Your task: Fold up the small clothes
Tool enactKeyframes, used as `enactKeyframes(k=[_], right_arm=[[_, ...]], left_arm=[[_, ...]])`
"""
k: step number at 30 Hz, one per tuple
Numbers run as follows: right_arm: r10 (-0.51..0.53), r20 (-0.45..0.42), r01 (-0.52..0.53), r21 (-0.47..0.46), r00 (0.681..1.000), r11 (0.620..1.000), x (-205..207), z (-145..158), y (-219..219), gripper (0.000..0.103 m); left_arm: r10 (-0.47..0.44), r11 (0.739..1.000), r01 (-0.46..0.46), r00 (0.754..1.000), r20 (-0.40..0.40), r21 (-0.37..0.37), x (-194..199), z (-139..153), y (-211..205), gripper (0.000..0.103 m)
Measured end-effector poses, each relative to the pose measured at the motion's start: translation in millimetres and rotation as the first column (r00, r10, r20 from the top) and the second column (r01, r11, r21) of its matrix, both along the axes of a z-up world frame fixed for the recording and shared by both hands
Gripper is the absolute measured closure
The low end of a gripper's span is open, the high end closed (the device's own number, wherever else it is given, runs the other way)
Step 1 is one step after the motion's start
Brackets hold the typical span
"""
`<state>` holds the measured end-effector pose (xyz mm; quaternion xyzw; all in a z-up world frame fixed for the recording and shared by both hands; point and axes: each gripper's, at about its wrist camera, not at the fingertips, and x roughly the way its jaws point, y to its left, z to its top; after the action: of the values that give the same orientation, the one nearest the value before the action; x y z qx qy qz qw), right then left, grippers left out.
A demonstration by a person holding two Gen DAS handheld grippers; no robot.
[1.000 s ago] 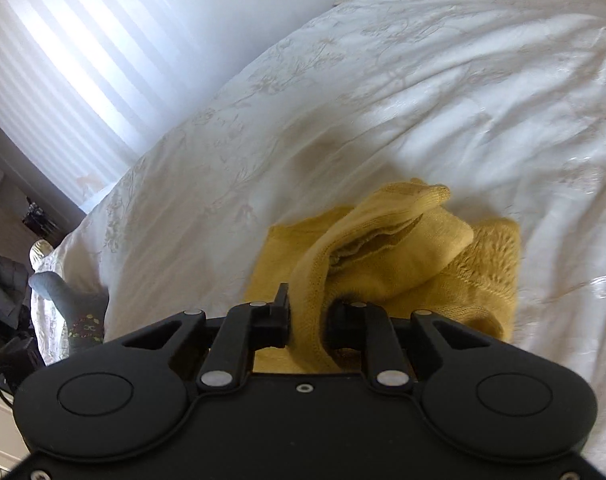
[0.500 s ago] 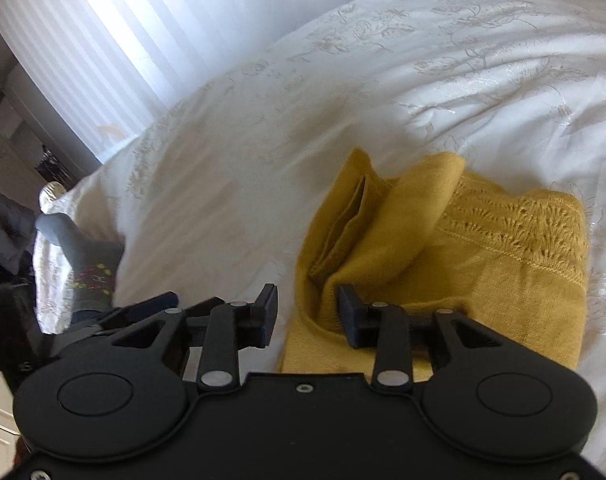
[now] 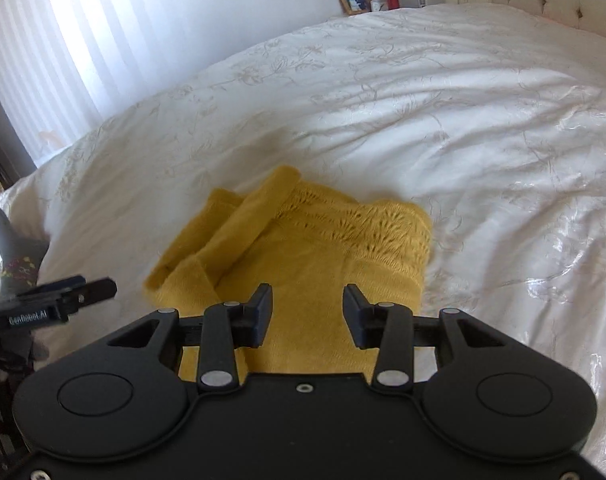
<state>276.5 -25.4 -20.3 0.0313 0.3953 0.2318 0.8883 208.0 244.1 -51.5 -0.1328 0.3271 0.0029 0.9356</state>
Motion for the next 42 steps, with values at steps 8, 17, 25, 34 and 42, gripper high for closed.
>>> enactKeyframes(k=[8, 17, 25, 34, 42], right_arm=[[0.319, -0.063, -0.322, -0.042, 0.945, 0.946, -52.3, -35.4, 51.5, 0.053], [0.197, 0.035, -0.197, 0.006, 0.980, 0.980, -27.2, -11.7, 18.5, 0.053], [0.141, 0.069, -0.138, -0.051, 0.988, 0.989, 37.8, -16.7, 30.9, 0.053], [0.188, 0.062, -0.190, 0.026, 0.980, 0.981, 78.3, -26.5, 77.7, 0.049], [0.087, 0.039, -0.091, 0.098, 0.995, 0.991, 78.7, -28.8, 31.2, 0.044]], left_arm=[[-0.026, 1.000, 0.026, 0.998, 0.061, -0.001, -7.4, 8.8, -7.1, 0.010], [-0.182, 0.983, 0.182, 0.983, -0.012, -0.034, 0.5, -2.9, -33.8, 0.010], [-0.289, 0.955, 0.297, 0.940, -0.180, 0.019, 8.5, -31.7, -61.5, 0.010], [-0.286, 0.958, 0.283, 0.942, -0.175, -0.039, 9.1, -37.3, -52.0, 0.010], [-0.295, 0.951, 0.276, 0.945, -0.140, -0.138, 6.1, -37.3, -43.7, 0.010]])
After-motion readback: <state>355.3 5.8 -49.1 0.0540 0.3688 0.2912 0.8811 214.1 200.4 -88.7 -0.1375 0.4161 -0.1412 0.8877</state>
